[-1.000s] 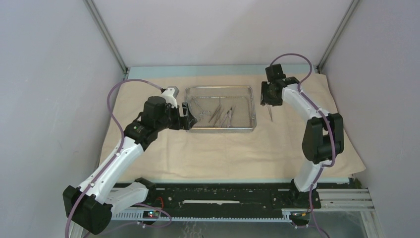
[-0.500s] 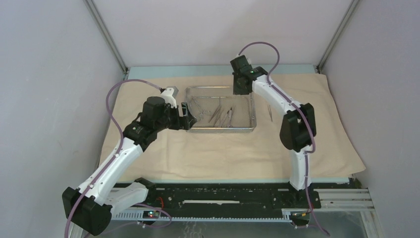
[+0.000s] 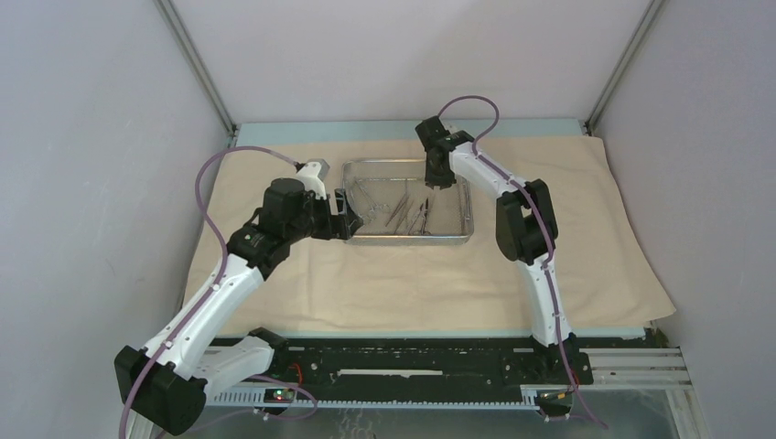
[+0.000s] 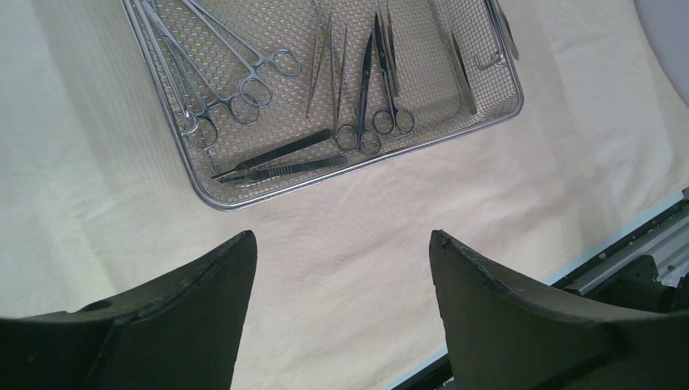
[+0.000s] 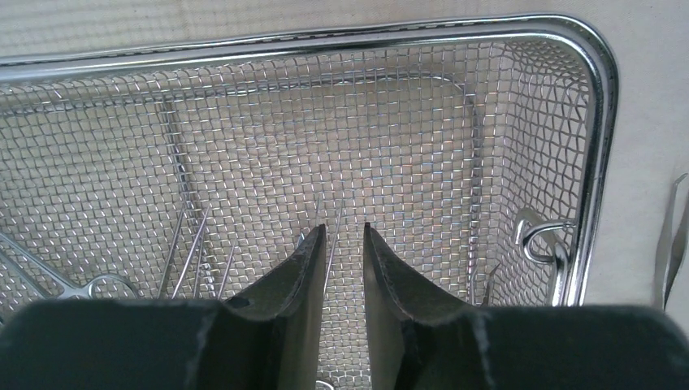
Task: Open and lay out the surgical kit
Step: Pick up the medical item from the container.
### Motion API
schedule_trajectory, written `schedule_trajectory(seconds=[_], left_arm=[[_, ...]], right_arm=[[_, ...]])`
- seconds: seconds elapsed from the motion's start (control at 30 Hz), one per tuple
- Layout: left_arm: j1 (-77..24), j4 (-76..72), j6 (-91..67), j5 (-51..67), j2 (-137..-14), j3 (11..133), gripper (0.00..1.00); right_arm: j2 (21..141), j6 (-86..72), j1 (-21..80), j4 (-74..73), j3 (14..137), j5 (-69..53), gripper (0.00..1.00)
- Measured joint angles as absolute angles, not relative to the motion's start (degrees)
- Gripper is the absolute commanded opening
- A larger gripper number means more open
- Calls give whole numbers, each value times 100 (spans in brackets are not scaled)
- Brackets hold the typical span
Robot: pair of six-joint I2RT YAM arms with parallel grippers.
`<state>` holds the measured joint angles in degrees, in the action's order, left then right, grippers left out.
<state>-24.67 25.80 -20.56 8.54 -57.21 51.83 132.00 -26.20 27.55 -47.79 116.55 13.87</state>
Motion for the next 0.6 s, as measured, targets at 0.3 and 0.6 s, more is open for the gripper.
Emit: schedule_trajectory(seconds=[0.3,0.6], left_arm=[[-2467,2582,-2056,856,-5721,5183,82],[-2467,2580,-2053,856,-5721,5183,82]], right_arm=[[13286,-2788,2755,-4724,11664,1406,29],[13428,-2954,2755,-4547,11618,1308,26]])
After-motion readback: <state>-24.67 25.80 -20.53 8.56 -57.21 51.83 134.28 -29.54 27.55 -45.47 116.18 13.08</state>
